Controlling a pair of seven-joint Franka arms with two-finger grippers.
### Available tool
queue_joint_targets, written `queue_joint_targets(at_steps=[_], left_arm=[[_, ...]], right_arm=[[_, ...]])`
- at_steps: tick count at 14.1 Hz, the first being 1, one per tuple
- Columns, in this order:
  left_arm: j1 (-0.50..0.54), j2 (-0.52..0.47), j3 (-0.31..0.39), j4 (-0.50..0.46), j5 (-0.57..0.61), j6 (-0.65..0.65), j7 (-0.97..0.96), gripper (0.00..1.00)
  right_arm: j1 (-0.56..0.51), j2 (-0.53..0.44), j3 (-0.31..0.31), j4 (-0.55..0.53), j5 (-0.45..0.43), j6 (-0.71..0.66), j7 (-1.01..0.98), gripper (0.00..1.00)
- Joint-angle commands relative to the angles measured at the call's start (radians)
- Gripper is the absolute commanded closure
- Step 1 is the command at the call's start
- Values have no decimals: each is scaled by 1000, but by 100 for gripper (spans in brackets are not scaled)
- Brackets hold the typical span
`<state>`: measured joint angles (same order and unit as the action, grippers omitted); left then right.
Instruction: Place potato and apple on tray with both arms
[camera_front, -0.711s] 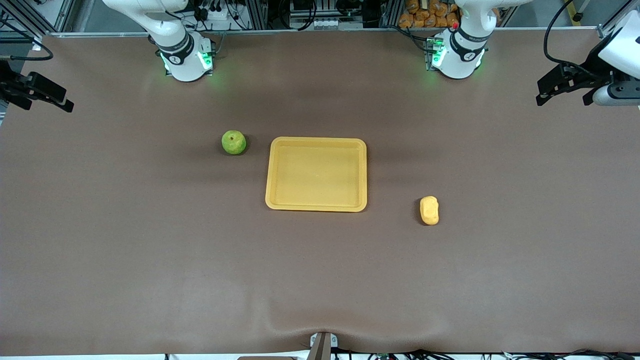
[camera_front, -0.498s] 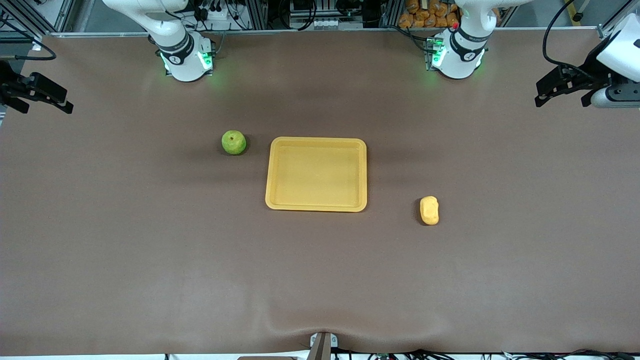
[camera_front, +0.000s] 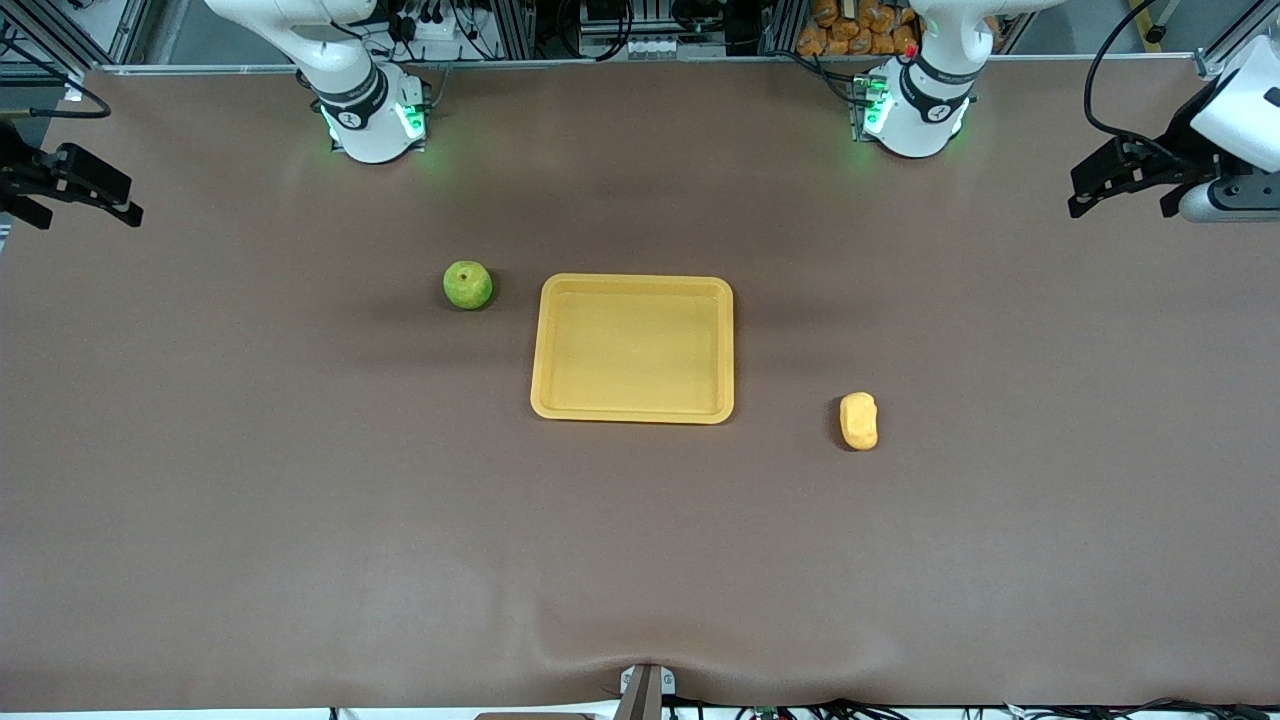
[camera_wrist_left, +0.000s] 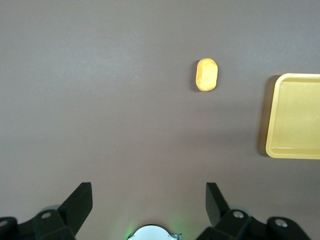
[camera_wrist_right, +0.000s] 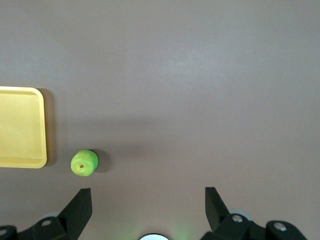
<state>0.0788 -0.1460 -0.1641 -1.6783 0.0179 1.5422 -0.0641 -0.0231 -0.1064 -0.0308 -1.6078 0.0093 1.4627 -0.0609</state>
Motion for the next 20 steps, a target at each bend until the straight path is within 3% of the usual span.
queue_joint_targets(at_steps=[1,13,20], left_arm=[[-2,11,-2,20,-16,-19,-20,0],[4,14,0,6,-18,-54,-17,0],[3,83,1,5,-16,4,-22,0]], right_arm=[[-14,2,-1,-4,-11,-2,0,0],[-6,83,0,16,-18,-5,-14,0],[-3,188,3,20,-14,8,-14,0]])
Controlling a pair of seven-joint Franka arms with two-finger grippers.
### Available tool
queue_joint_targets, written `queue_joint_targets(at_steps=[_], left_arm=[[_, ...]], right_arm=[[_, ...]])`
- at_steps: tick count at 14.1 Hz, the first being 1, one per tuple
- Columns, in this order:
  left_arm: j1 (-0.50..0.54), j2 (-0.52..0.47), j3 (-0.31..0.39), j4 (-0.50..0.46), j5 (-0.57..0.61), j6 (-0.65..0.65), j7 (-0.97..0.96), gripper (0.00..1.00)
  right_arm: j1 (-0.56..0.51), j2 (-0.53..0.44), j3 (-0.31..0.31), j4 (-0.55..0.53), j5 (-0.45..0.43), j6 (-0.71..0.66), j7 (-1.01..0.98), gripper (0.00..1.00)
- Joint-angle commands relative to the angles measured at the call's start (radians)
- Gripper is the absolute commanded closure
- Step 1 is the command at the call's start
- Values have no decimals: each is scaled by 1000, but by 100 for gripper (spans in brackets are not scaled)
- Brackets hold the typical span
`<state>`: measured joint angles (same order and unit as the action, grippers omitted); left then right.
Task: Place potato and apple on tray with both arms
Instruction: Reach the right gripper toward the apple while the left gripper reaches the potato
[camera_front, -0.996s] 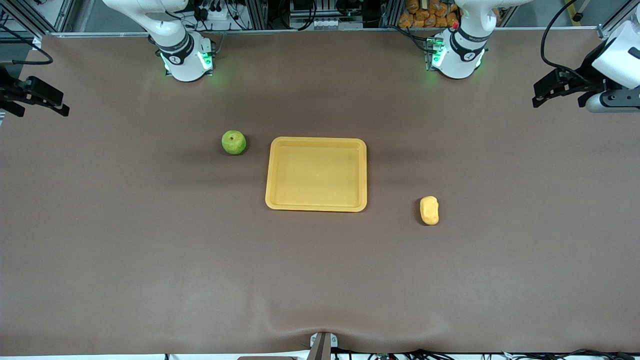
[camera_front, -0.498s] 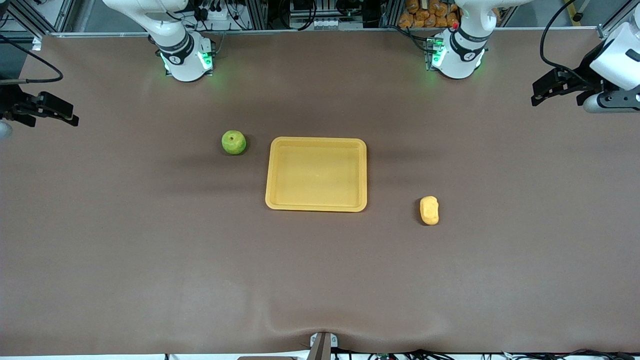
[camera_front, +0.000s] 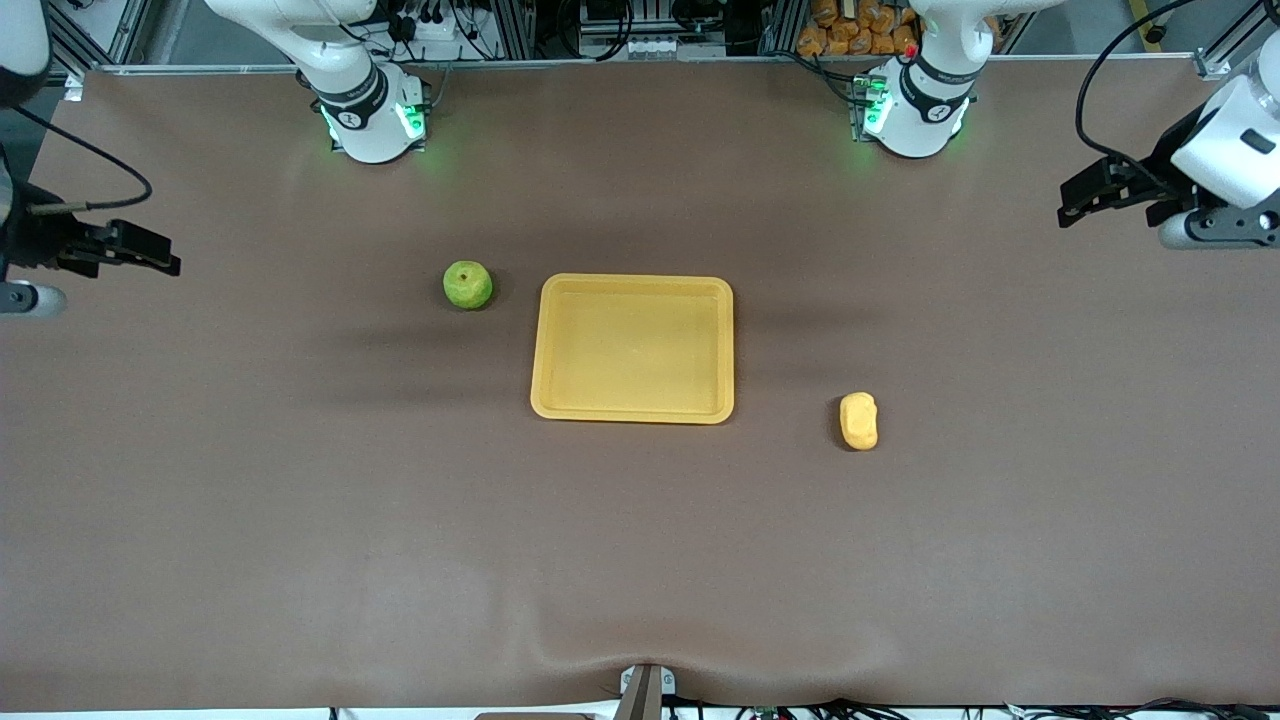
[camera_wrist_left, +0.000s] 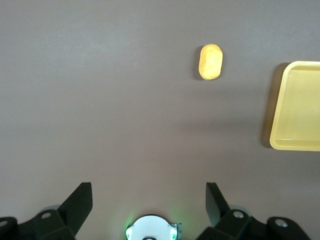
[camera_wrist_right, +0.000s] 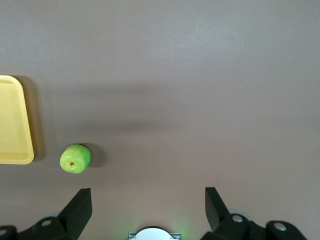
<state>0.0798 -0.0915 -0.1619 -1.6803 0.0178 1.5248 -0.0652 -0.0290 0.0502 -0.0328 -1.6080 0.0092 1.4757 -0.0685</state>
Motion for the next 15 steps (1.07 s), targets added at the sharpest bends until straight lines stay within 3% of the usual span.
queue_joint_targets(at_steps=[1,9,15], left_arm=[[-3,42,-2,7,-16,34,-21,0],[0,93,-5,-50,-6,132,-22,0],[0,140,-4,-88,-2,208,-22,0]], right_arm=[[3,43,5,20,-9,-3,-8,0],[7,157,7,36,-6,29,-8,0],[69,197,7,33,-5,67,7,0]])
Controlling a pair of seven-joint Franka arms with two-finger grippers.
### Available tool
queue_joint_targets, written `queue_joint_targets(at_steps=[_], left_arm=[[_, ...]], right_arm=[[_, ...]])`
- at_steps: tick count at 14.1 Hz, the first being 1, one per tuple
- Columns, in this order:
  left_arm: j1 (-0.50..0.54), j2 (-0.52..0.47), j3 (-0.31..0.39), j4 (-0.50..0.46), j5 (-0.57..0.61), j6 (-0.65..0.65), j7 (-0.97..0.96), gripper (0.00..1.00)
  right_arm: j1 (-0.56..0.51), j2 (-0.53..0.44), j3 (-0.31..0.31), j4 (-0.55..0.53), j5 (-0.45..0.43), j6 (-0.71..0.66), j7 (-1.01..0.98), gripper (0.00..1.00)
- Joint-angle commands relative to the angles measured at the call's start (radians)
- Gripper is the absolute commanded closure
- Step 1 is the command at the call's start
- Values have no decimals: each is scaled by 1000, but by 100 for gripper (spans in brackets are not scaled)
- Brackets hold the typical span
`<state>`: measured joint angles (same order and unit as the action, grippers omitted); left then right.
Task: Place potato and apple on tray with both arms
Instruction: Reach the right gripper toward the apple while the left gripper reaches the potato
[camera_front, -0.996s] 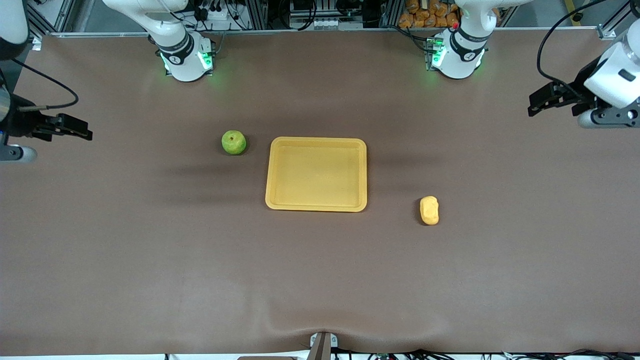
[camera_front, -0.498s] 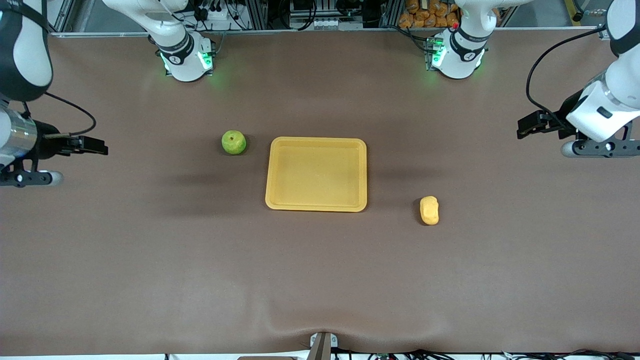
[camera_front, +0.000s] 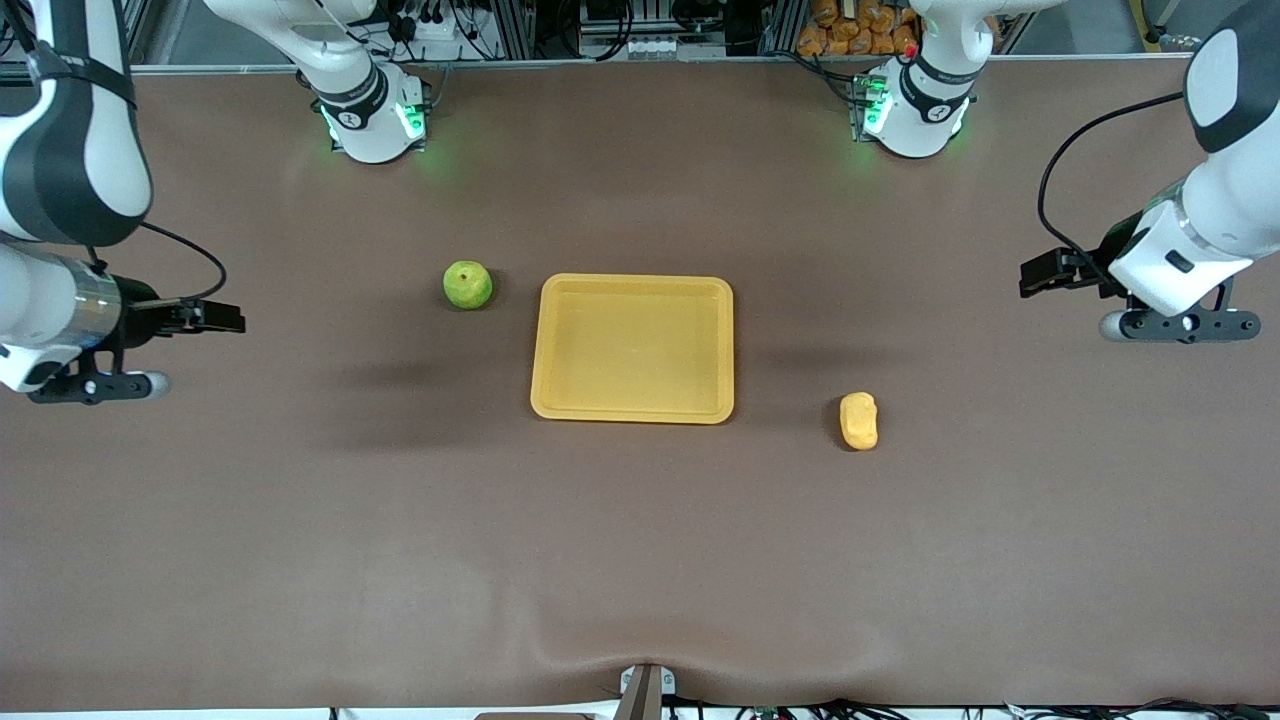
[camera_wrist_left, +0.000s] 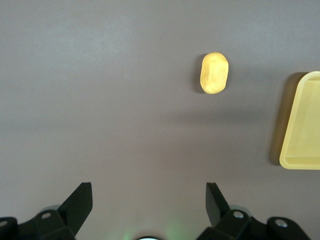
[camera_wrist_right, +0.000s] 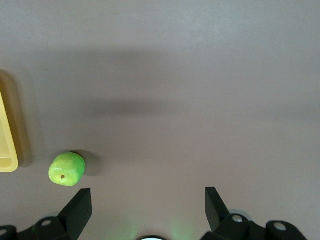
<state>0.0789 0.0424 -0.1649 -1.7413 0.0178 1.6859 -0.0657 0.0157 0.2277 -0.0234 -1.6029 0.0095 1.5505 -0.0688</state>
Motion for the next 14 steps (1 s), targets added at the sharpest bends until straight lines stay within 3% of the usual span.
queue_joint_targets(at_steps=[1,5,14], left_arm=[[1,20,-1,-47,-2,84,-22,0],[1,30,-1,-124,-2,211,-23,0],[-25,157,-7,-129,-2,271,-83,0]], right_arm=[[30,24,-3,23,0,3,24,0],[69,53,-3,17,47,28,107,0],[164,79,-3,-83,49,115,282,0]])
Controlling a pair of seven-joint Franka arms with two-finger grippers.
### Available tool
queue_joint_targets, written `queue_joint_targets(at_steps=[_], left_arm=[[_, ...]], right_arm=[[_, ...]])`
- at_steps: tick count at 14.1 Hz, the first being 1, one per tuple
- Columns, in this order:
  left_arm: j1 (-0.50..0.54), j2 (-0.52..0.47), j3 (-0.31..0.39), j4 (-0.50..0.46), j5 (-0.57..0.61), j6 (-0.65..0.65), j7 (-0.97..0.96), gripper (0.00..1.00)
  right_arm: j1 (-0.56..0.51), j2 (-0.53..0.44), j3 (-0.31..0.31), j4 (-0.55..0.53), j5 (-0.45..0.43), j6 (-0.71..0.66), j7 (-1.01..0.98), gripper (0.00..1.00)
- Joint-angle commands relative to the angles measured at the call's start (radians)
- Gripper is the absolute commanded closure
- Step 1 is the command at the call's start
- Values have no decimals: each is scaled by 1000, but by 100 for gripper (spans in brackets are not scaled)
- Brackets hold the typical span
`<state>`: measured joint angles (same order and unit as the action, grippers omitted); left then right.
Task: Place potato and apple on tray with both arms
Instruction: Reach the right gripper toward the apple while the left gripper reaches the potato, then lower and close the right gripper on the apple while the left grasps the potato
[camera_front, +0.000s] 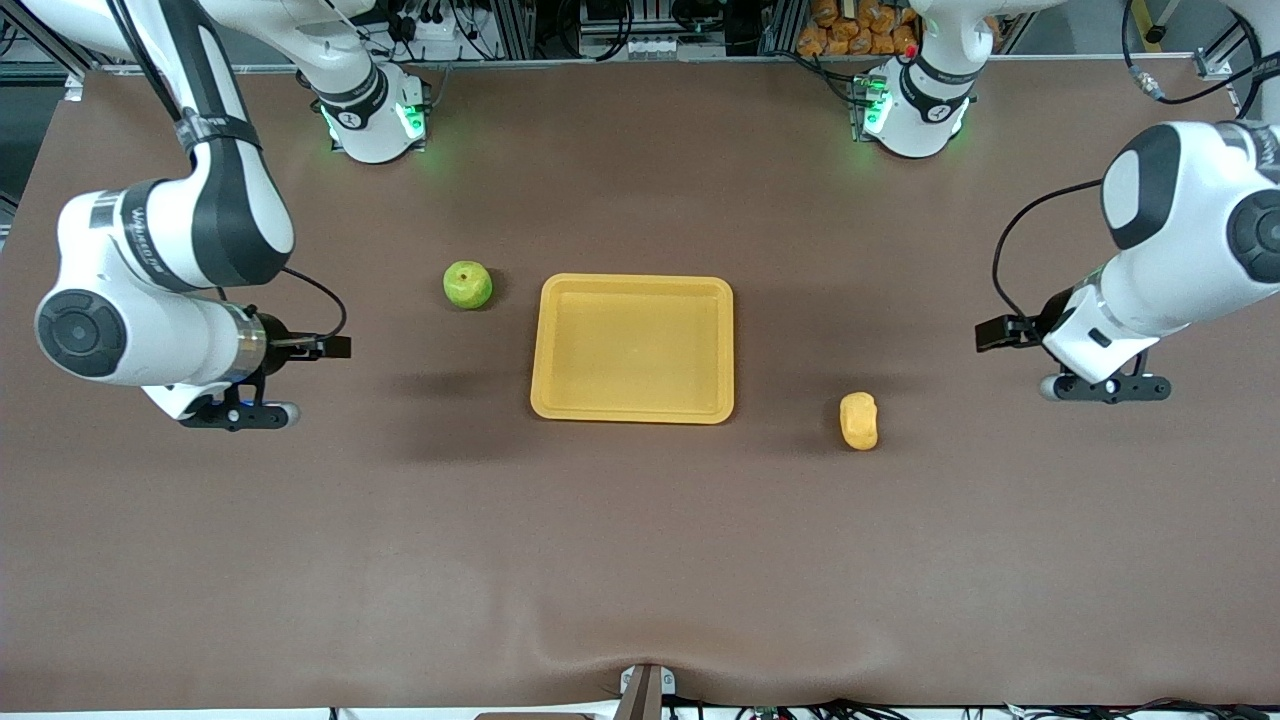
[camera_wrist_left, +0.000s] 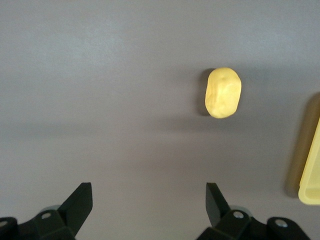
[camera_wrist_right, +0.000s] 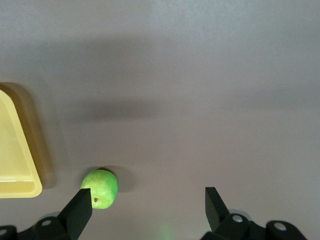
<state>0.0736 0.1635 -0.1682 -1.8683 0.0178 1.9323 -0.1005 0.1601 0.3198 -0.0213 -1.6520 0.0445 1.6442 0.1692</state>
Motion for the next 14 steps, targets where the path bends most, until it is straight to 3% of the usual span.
queue_joint_targets(at_steps=[1,10,14], left_arm=[[-35,56,-4,-3,-3,49,-62,0],[-112,195,-4,-14,-3,217,-153,0],[-130,255,-5,-15,-3,278,-183,0]], right_arm=[[33,-15,-5,-49,14,34,64,0],[127,-42,-3,-265,14,204,208,0],[177,-131,-3,-437,18,327,257,0]])
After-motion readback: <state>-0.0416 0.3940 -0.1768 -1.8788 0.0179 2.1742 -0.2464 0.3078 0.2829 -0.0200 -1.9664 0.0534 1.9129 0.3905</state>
